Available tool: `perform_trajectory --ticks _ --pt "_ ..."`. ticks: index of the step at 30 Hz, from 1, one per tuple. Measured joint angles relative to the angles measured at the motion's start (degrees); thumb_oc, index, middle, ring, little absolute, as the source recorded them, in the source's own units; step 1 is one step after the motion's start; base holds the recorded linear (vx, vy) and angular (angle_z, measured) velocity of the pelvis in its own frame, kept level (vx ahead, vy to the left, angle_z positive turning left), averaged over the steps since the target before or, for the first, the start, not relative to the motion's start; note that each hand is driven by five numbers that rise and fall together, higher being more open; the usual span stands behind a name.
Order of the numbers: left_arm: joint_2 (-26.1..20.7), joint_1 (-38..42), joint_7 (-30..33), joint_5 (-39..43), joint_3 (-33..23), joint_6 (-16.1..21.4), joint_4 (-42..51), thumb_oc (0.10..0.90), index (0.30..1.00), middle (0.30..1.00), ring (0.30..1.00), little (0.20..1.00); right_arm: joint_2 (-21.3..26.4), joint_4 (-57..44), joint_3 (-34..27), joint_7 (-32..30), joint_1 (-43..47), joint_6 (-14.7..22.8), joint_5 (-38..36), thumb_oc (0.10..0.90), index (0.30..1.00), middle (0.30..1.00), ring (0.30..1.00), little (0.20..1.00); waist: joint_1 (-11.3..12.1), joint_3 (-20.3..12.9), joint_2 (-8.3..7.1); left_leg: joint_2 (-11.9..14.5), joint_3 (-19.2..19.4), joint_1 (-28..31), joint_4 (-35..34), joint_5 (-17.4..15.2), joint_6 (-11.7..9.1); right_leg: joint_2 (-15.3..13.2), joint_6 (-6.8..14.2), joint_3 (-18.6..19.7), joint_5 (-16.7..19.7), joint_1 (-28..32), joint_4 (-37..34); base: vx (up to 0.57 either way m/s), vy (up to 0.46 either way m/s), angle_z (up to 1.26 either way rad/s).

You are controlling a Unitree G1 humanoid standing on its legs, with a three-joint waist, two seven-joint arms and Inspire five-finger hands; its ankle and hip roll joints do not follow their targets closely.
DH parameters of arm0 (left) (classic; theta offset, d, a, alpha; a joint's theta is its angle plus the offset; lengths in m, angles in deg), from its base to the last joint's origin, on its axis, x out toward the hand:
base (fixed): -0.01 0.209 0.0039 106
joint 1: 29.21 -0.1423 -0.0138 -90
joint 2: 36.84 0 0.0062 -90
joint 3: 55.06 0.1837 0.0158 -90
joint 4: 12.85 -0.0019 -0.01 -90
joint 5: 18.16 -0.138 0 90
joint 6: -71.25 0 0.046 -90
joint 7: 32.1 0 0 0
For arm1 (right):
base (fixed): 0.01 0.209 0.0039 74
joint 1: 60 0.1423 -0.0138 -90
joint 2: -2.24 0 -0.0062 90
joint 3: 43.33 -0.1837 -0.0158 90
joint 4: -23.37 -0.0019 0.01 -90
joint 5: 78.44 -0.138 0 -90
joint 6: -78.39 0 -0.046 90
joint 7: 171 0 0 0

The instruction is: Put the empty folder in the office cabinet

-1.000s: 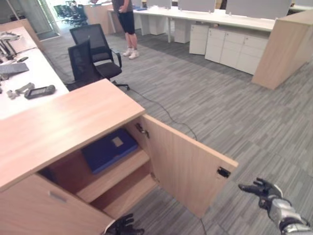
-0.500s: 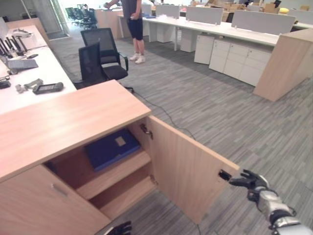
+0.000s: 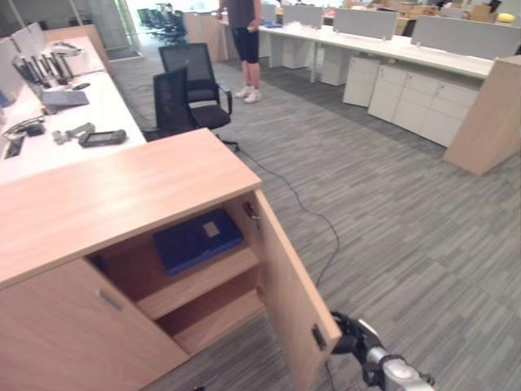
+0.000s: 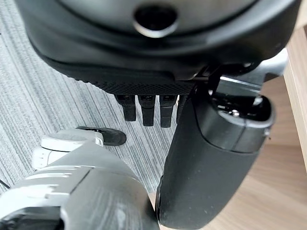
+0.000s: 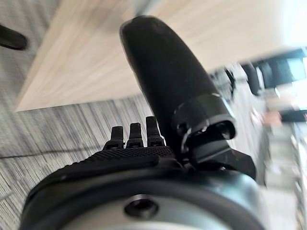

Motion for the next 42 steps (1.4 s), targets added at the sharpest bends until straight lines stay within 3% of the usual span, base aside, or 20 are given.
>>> perform_trajectory --ticks 7,8,10,11,13,15,19,21,24,27,28,29,30,31,33,36,37,38,39,42 --pt "0.46 2.19 0.28 0.19 0.21 -0.11 0.64 0.8 0.9 0.9 0.9 0.9 0.14 -0.4 1.56 0.41 0.5 -0.01 -0.2 0.8 0.9 0.9 0.9 0.9 4.32 1.24 2.3 0.16 -6.44 -5.49 0.29 2.09 -1.29 1.68 -0.47 -7.19 -0.54 -0.81 0.42 -0.12 0.0 0.55" --pt "0.56 3.31 0.9 0.7 0.19 -0.17 0.59 0.8 0.9 0.9 0.9 0.9 0.29 -0.45 2.16 0.22 0.68 0.0 -0.22 0.8 0.9 0.9 0.9 0.9 4.31 1.86 1.57 0.81 -3.41 -6.73 0.23 0.56 -1.39 0.52 -1.48 -10.41 -0.09 -0.75 0.04 -0.22 0.142 1.17" --pt "0.31 5.38 1.7 1.32 -0.53 -0.28 0.29 0.8 0.9 0.9 0.9 0.9 0.26 -1.41 3.07 0.1 0.72 -0.16 -0.2 0.8 0.9 0.9 0.9 0.9 3.3 3.2 -0.53 2.57 11.64 -8.7 2.78 -0.83 -0.77 -3.01 -2.29 -15.95 -0.51 -0.27 0.06 -0.09 0.093 1.4" --pt "0.18 5.57 1.94 1.3 -0.58 -0.2 0.32 0.8 0.9 0.9 0.9 0.9 0.99 -3.03 3.71 0.13 0.67 -0.26 -0.21 0.8 0.9 0.9 0.9 0.9 2.9 3.73 -1.32 4.11 19.33 -8.88 6.0 -0.47 -1.15 -4.95 -1.65 -18.3 -0.14 0.33 0.48 0.01 0.057 1.12" --pt "0.21 3.87 2.13 1.1 -0.49 -0.21 0.53 0.8 0.9 0.9 0.9 0.9 2.47 -4.48 3.73 0.07 0.31 -0.47 -0.2 0.8 0.9 0.9 0.9 0.9 0.98 3.82 -1.19 6.92 28.4 -7.33 10.51 0.01 -1.67 -6.82 0.7 -22.26 -0.32 2.93 0.53 0.06 0.138 1.15" --pt "0.59 3.33 1.8 0.58 -0.24 -0.24 0.92 0.8 0.9 0.9 0.9 0.9 3.56 -4.47 2.45 -1.06 0.25 -1.36 -0.27 0.8 0.9 0.9 0.9 0.9 1.02 3.35 0.6 6.96 28.23 -4.68 8.07 1.24 -1.57 -6.65 3.24 -24.23 0.29 4.18 0.71 0.09 0.156 0.74" --pt "-1.09 5.06 2.12 -1.65 -2.37 -0.27 -1.12 0.8 0.9 0.9 0.9 0.9 1.18 -4.33 -0.02 -3.06 0.66 -2.35 -2.25 0.8 0.9 0.9 0.9 0.9 2.36 3.94 -3.95 0.34 23.57 -5.5 6.07 1.06 1.02 -12.12 2.35 -23.76 1.21 5.15 4.39 0.08 0.211 0.78" --pt "-1.32 5.46 2.11 -2.51 -2.12 -0.42 -1.14 0.8 0.9 0.9 0.9 0.9 1.06 -4.15 -0.92 -3.57 1.57 -2.52 -3.13 0.8 0.9 0.9 0.9 0.9 3.92 4.35 -3.35 -0.08 21.32 -5.45 5.97 0.72 2.61 -13.31 1.91 -22.59 -0.36 4.17 7.72 0.06 0.188 0.74" --pt "-3.2 5.89 2.11 -3.76 -2.6 -0.53 -1.4 0.8 0.9 0.9 0.9 0.9 -2.1 -4.06 -2.37 -3.63 4.01 -2.36 -3.71 0.8 0.9 0.9 0.9 0.9 5.3 4.31 -5.77 -1.93 19.63 -6.87 7.7 -0.25 2.82 -13.86 1.34 -23.8 0.74 5.48 7.1 0.06 0.222 0.47" --pt "-2.1 5.66 1.34 -4.6 -2.15 -1.15 -2.29 0.8 0.9 0.9 0.9 0.9 -2.53 -3.58 -4.5 -5.13 8.28 -2.1 -4.84 0.8 0.9 0.9 0.9 0.9 5.83 5.19 -2.99 -2.71 17.68 -6.55 9.25 -2.79 4.9 -19.29 1.37 -23.33 1.06 2.6 21.07 0.07 0.17 0.43" --pt "-2.33 5.21 1.33 -4.6 -2.09 -1.39 -2.35 0.8 0.9 0.9 0.9 0.9 -2.55 -3.57 -5.14 -5.46 8.38 -1.79 -5.1 0.8 0.9 0.9 0.9 0.9 5.91 5.21 -3.24 -3.81 16.97 -6.41 9.37 -2.91 5.72 -20.62 1.36 -21.43 2.15 1.46 24.46 0.1 0.126 0.65" --pt "-3.1 5.26 1.44 -4.67 -1.35 -1.35 -2.29 0.8 0.9 0.9 0.9 0.9 -2.49 -3.64 -5.88 -5.93 8.7 -0.92 -5.76 0.8 0.9 0.9 0.9 0.9 5.6 5.48 -2.37 -3.76 14.87 -6.33 9.08 -3.47 6.24 -21.54 2.66 -15.35 3.55 -1.72 30.07 0.1 0.051 0.58" --pt "-3.77 5.26 1.75 -4.65 -1.02 -1.38 -1.95 0.8 0.9 0.9 0.9 0.9 -2.57 -3.71 -6.11 -6.26 9.02 -0.57 -5.82 0.8 0.9 0.9 0.9 0.9 5.84 5.57 -2.44 -3.77 13.73 -6.5 8.55 -3.2 6.87 -20.61 4.61 -12.22 1.59 -3.19 31.04 0.21 0.014 0.8" --pt "-5.15 5.52 2.17 -4.54 -0.83 -1.4 -1.2 0.8 0.9 0.9 0.9 0.9 -2.58 -3.5 -6.67 -6.32 10.15 -0.18 -7.03 0.8 0.9 0.9 0.9 0.9 5.06 5.9 -2.46 -3.52 10.78 -6.71 6.54 -1.56 8.0 -14.18 7.25 -1.98 -3.47 -5.02 27.35 0.1 -0.039 0.77" --pt "-5.77 5.66 2.04 -4.45 -0.8 -1.41 -1.17 0.8 0.9 0.9 0.9 0.9 -2.59 -1.62 -8.93 -6.81 11.37 0.28 -7.32 0.8 0.9 0.9 0.9 0.9 4.24 6.03 -2.44 -3.85 8.16 -5.48 3.36 0.54 8.31 -9.59 7.06 1.74 -5.86 -4.77 20.19 0.13 -0.098 0.8" --pt "-6.69 6.15 1.88 -4.29 1.27 -1.19 -1.01 0.8 0.9 0.9 0.9 0.9 -0.05 7.13 -11.6 -8.91 16.42 0.22 -9.03 0.8 0.9 0.9 0.9 0.9 3.77 6.26 -3.43 -6.24 5.66 -4.44 1.17 1.16 7.81 -7.19 4.72 3.29 -2.65 -5.46 4.51 0.11 -0.112 0.62" --pt "-6.85 6.17 1.88 -4.28 1.32 -1.15 -0.91 0.8 0.9 0.9 0.9 0.9 -0.02 7.24 -12.08 -9.1 16.39 0.22 -9.22 0.8 0.9 0.9 0.9 0.9 3.75 6.31 -3.61 -6.49 5.57 -4.56 1.15 1.21 7.86 -7.2 4.68 3.31 -2.43 -5.69 4.45 0.11 -0.089 0.85" --pt "-7.65 6.06 1.75 -4.1 1.45 -1.05 -0.38 0.8 0.9 0.9 0.9 0.9 0.4 7.7 -12.87 -9.74 16.35 0.22 -9.6 0.8 0.9 0.9 0.9 0.9 3.63 6.07 -5.69 -7.74 6.01 -3.76 0.23 1.84 7.34 -8.27 3.56 3.35 -1.26 -6.44 4.1 0.08 -0.046 0.66" --pt "-7.68 6.06 1.61 -3.93 1.51 -1.19 -0.47 0.8 0.9 0.9 0.9 0.9 0.93 8.53 -12.88 -9.65 16.41 0.23 -9.81 0.8 0.9 0.9 0.9 0.9 3.37 6.05 -6.04 -8.12 5.65 -3.55 0.24 1.98 6.99 -8.34 3.16 4.02 0.96 -5.96 3.8 0.08 -0.038 0.54" --pt "-6.63 3.64 0.88 -3.84 2.71 -1.41 0.16 0.8 0.9 0.9 0.9 0.9 2.49 12.76 -14.32 -9.38 19.04 0.04 -11.46 0.8 0.9 0.9 0.9 0.9 4.29 5.6 -4.13 -6.35 5.73 -3.08 0.25 1.55 5.37 -6.36 2.61 2.97 1.55 -3.46 -0.01 0.1 -0.05 0.09"
